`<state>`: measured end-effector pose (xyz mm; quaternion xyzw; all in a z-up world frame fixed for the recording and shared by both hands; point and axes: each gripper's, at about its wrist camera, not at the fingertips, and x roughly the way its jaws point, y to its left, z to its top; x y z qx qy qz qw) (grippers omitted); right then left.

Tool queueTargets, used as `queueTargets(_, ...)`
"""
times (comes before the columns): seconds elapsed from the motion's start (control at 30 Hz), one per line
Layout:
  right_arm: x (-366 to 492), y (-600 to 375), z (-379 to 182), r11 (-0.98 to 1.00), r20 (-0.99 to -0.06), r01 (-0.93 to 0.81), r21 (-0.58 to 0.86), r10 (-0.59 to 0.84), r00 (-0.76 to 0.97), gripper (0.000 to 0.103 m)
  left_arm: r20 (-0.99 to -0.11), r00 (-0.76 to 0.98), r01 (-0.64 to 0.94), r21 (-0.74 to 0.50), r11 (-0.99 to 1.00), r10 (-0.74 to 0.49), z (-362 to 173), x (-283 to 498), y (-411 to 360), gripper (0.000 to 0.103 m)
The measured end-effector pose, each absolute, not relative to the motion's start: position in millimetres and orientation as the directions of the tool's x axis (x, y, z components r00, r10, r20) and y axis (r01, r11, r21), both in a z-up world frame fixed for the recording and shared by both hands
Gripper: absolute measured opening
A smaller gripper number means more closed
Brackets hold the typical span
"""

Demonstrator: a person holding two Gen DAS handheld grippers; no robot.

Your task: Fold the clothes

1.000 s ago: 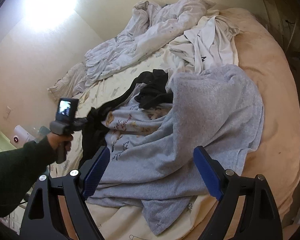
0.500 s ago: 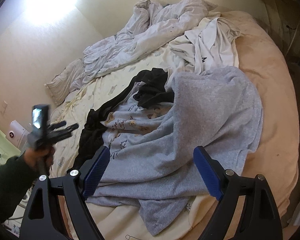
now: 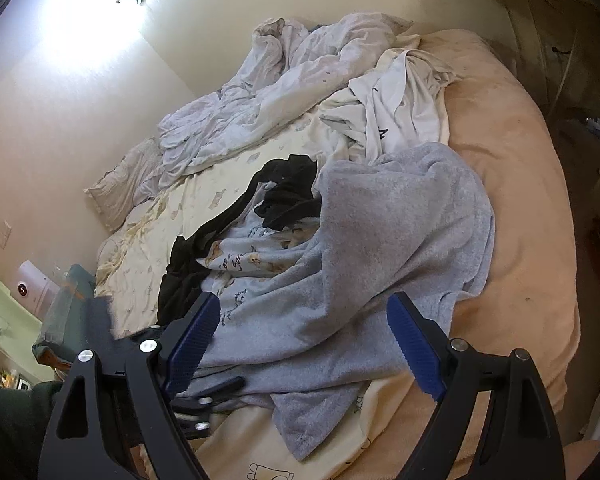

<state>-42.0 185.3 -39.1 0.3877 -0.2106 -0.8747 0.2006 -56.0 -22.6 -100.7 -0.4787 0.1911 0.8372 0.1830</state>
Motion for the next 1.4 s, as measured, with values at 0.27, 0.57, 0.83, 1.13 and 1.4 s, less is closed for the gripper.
queueTargets(0.27,-48,185,-41,-0.824,-0.588,0.194,0.533,-0.525,-0.615,0.089,-0.871,-0.477,-0.448,0.128,-0.885,0.115,-74,-61,-50,0.006)
queueTargets(0.57,-42,192,-37,-0.83,-0.585,0.166,0.533,-0.503,-0.637,0.089,-0.816,-0.572,-0.461,0.234,-0.856,0.085,2,-35,-99,0.005)
queueTargets(0.83,-24,185,-28,-0.853,-0.591,0.198,0.483,-0.484,-0.646,0.089,-0.772,-0.617,-0.204,0.347,-0.915,-0.156,28,-44,-204,0.005)
queueTargets(1.13,-36,166,-36,-0.865,-0.641,0.243,0.44,-0.492,-0.589,0.089,-0.828,-0.504,-0.061,0.319,-0.946,-0.247,-14,-68,-245,0.014)
queueTargets(1.4,-58,106,-24,-0.854,-0.722,0.327,0.405,-0.518,-0.459,0.089,-0.779,-0.62,0.032,-0.149,-0.988,0.097,17,-10,-237,0.08)
